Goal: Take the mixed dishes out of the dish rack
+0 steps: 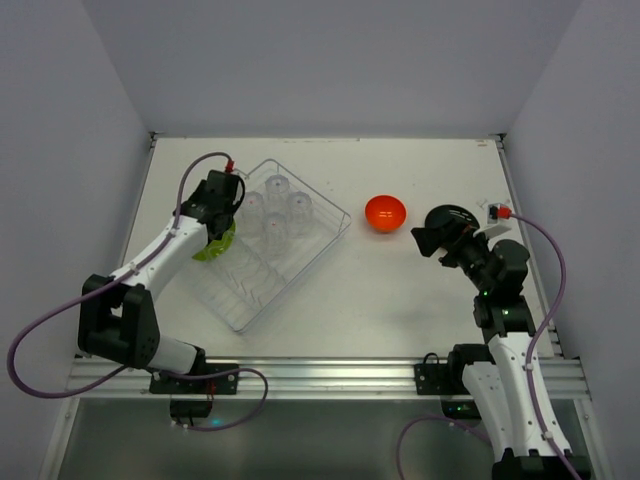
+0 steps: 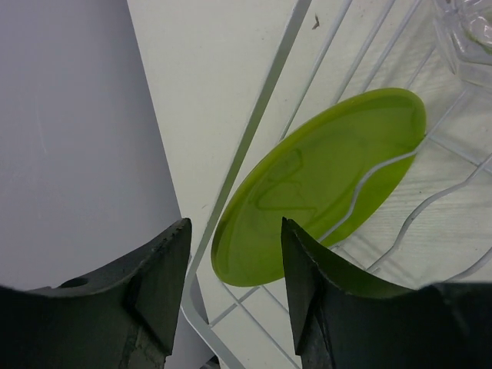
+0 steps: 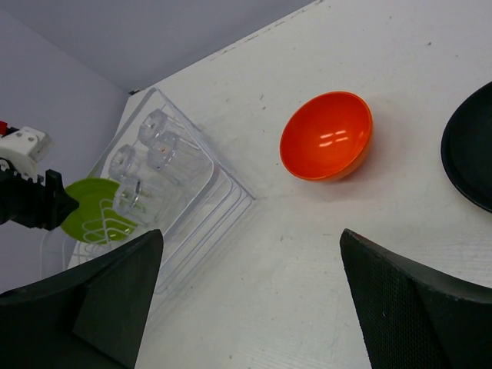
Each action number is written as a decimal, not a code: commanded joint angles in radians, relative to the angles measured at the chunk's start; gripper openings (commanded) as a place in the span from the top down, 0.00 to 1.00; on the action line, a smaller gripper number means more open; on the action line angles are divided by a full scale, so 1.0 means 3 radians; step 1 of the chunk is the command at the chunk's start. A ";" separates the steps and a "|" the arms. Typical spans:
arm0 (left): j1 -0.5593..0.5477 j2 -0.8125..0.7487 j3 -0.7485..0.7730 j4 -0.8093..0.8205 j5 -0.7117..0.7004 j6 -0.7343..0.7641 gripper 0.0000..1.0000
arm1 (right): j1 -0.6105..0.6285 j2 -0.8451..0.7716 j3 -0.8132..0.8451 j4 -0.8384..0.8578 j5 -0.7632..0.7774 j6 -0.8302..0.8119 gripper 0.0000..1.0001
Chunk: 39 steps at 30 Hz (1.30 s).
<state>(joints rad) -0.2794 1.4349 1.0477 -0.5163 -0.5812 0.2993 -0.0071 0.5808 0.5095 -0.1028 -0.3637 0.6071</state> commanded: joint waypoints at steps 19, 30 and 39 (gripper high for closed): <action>0.0098 0.0340 0.0184 -0.0130 0.0035 0.0046 0.79 | -0.0002 -0.0034 -0.0026 0.0164 -0.0194 0.0073 0.01; 0.0047 0.0177 0.0153 -0.0043 -0.0399 0.0117 1.00 | -0.0002 -0.0019 -0.0036 0.0179 -0.0189 0.0088 0.01; -0.0224 0.0192 0.0220 -0.0145 -0.0722 0.0174 1.00 | -0.0002 0.0028 -0.0021 0.0174 -0.0173 0.0098 0.01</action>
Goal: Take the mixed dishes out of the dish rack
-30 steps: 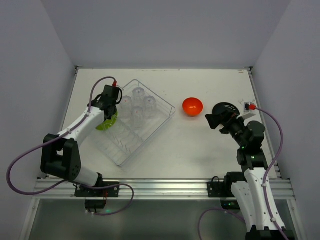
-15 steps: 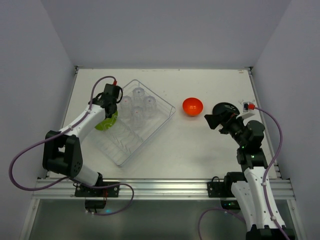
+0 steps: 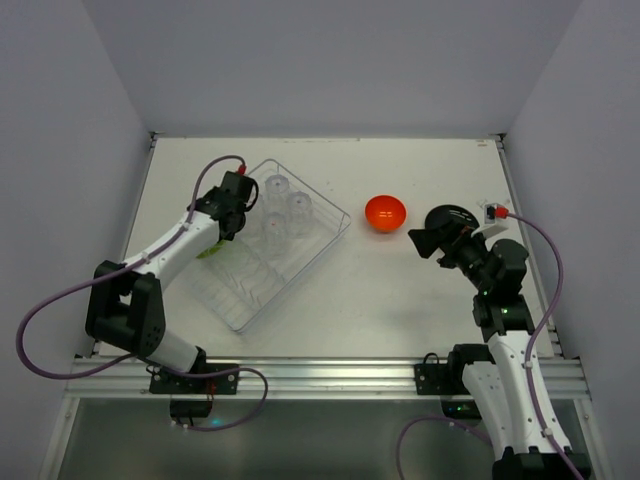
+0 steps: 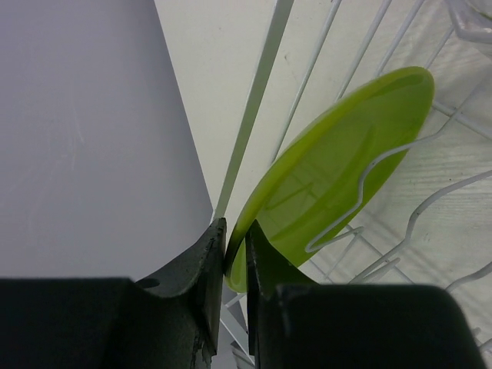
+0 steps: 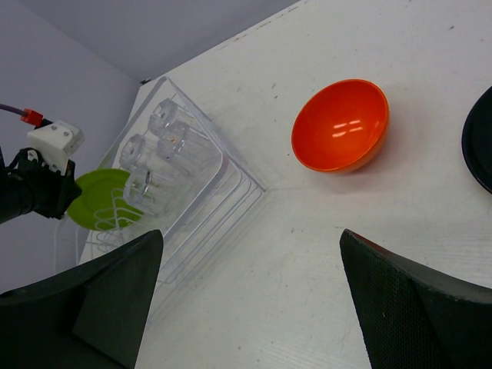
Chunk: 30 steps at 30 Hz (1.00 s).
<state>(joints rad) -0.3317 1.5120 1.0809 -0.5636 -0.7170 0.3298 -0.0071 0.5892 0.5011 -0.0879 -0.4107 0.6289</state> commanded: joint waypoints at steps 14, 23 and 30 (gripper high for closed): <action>-0.0392 -0.0177 0.0431 -0.0555 -0.0596 -0.0357 1.00 | -0.0002 -0.0016 0.0017 0.0099 0.0029 0.0011 0.01; -0.0556 -0.0279 0.0733 -0.1127 -0.0780 -0.0746 1.00 | -0.0002 -0.0047 0.0012 0.0099 0.0050 0.0000 0.01; -0.0628 -0.0443 0.0957 -0.1419 -0.0699 -0.0951 1.00 | -0.0002 -0.0031 0.0012 0.0089 0.0045 -0.0005 0.01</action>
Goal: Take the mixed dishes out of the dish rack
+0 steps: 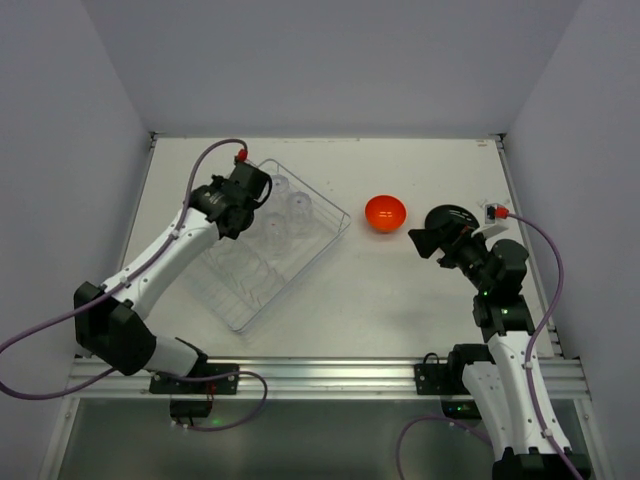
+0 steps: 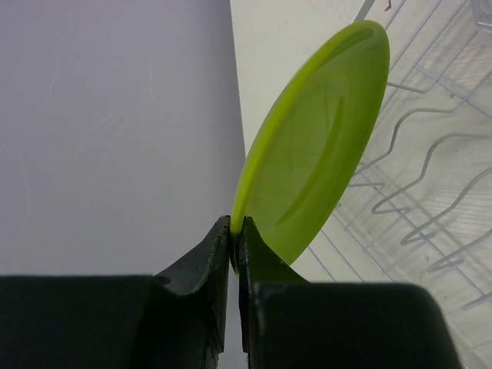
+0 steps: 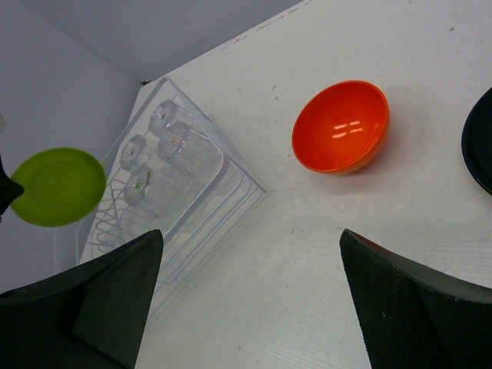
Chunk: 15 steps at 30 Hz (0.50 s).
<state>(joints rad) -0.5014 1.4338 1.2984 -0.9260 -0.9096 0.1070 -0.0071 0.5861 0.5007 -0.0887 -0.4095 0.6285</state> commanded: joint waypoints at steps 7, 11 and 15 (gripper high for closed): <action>-0.0133 -0.0407 0.0581 -0.0472 0.0101 -0.0745 1.00 | -0.0002 -0.0077 -0.0022 0.0183 -0.0092 -0.0024 0.01; -0.0139 -0.0892 0.0388 -0.0018 0.0870 -0.1041 1.00 | -0.0002 -0.0072 -0.0043 0.0265 -0.0281 -0.0060 0.01; -0.0133 -0.1429 -0.0333 0.0897 0.1965 -0.1307 1.00 | -0.0002 0.0121 -0.0053 0.0811 -0.1154 0.0042 0.06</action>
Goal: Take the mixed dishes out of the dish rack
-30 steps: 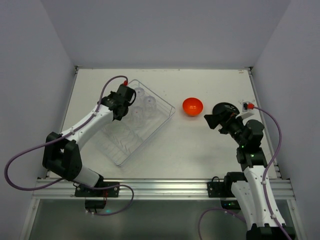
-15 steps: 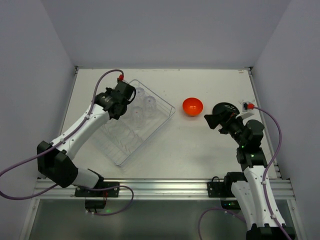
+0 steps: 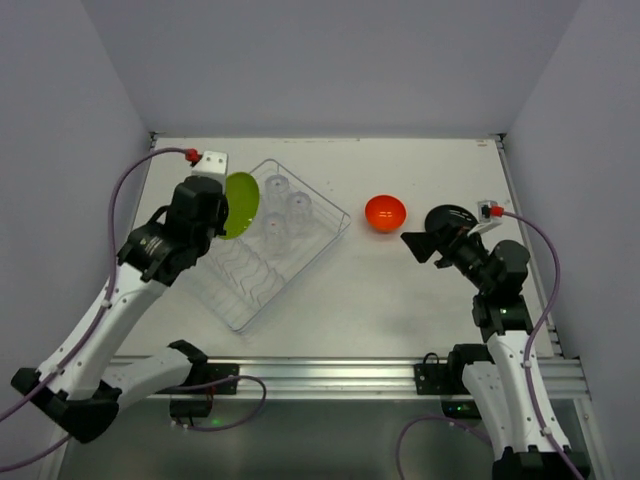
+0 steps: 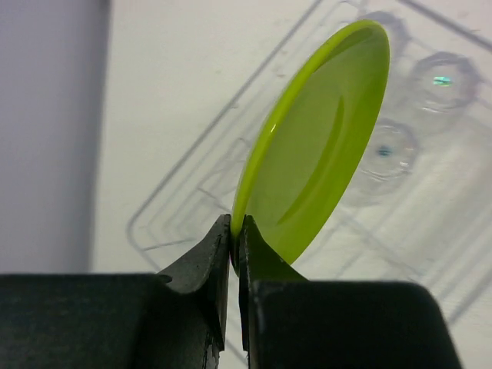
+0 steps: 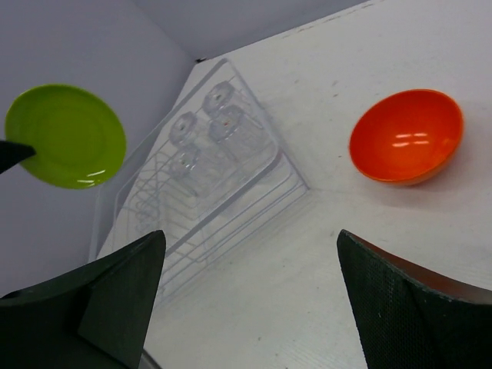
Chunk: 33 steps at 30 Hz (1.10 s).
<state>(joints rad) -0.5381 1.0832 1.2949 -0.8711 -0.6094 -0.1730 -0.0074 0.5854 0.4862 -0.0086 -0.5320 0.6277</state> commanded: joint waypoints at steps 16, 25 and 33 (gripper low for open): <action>-0.0017 -0.0681 -0.2598 0.3526 0.3375 -0.2496 1.00 | 0.1727 0.1183 0.0915 -0.0559 0.0295 -0.0758 0.25; -0.0047 -0.0676 -0.2992 0.4018 0.3709 -0.2737 1.00 | 0.1973 0.1572 0.1376 -0.0984 0.0730 -0.0947 0.44; -0.0047 -0.0691 -0.3028 0.4008 0.3744 -0.2675 1.00 | 0.1988 0.1572 0.1314 -0.0815 0.0429 -0.0932 0.71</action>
<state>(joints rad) -0.5465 0.8894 0.3809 0.2398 0.4690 -0.9592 0.5827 1.0603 0.8562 -0.2855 -0.3622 0.3584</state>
